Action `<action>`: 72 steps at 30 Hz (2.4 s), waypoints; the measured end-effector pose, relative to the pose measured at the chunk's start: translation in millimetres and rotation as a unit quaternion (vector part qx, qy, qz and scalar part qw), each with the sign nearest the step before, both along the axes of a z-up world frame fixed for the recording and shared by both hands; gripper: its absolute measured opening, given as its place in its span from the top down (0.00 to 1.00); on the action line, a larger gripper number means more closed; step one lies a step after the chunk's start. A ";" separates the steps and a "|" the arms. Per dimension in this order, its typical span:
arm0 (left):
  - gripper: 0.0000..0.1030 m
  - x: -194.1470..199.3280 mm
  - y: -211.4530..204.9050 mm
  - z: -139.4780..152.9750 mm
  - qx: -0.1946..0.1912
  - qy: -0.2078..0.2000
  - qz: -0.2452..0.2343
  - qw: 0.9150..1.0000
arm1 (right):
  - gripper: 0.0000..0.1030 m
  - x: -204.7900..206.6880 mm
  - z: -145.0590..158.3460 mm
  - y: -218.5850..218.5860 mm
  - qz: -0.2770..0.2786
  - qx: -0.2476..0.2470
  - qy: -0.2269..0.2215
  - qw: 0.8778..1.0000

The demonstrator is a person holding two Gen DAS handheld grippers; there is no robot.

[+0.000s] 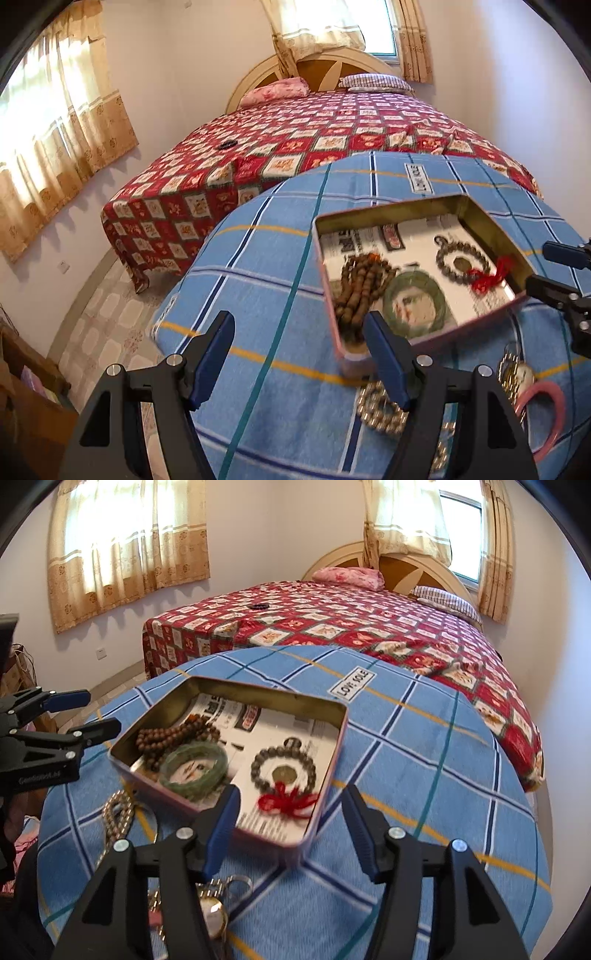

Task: Organize jewelry
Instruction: 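Grasp the pearl strand with the left gripper while the right gripper grasps the pink bangle, then carry the pearl strand and pink bangle into the pink tin and release both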

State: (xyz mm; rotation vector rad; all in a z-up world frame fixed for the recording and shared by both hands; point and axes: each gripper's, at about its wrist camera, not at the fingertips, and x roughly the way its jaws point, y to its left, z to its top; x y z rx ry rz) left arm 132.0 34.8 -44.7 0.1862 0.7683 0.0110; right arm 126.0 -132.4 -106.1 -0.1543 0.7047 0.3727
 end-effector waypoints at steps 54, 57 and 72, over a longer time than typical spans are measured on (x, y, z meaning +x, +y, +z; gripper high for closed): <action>0.95 -46.2 -23.0 -25.5 -0.046 0.041 -0.046 0.997 | 0.86 -82.9 -36.6 9.1 0.052 -0.012 0.016 0.998; 0.95 -50.2 -21.0 -14.0 -0.049 0.030 -0.050 0.997 | 0.87 -84.0 -29.0 7.4 0.050 -0.005 0.006 0.999; 0.95 -71.5 -26.2 39.8 -0.061 -0.032 -0.073 0.995 | 0.87 -82.9 -4.4 -4.6 0.037 0.016 -0.027 0.999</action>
